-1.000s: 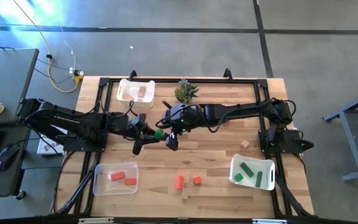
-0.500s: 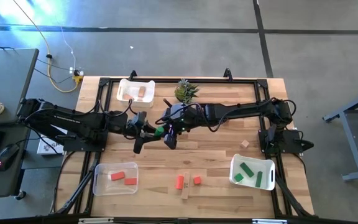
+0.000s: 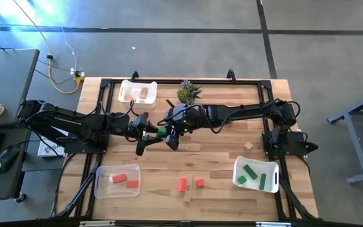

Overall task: Sort & place blocks by color
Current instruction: Put the green block into the bottom white bin

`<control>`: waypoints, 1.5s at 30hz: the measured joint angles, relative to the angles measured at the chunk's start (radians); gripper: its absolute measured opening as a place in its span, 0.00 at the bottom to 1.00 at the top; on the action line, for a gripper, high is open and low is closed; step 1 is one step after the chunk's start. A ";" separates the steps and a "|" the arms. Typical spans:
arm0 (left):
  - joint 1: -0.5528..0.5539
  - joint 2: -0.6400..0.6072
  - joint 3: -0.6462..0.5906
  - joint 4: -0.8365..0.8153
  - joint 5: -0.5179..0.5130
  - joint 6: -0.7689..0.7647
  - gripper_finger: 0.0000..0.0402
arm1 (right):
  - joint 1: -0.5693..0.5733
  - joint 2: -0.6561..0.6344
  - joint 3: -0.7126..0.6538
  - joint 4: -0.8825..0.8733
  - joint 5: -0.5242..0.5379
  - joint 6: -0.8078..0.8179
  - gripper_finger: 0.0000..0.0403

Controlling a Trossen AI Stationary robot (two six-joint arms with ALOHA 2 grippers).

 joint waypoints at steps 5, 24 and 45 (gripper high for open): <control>-0.001 0.001 0.000 -0.024 -0.003 -0.012 0.55 | 0.000 0.000 0.000 -0.099 0.010 0.039 0.25; -0.001 0.000 0.001 -0.139 -0.010 -0.041 0.58 | 0.160 0.000 0.000 -0.706 -0.012 0.281 0.25; 0.000 0.000 0.001 -0.139 -0.011 -0.038 0.56 | 0.478 0.000 0.000 -1.185 -0.006 0.801 0.25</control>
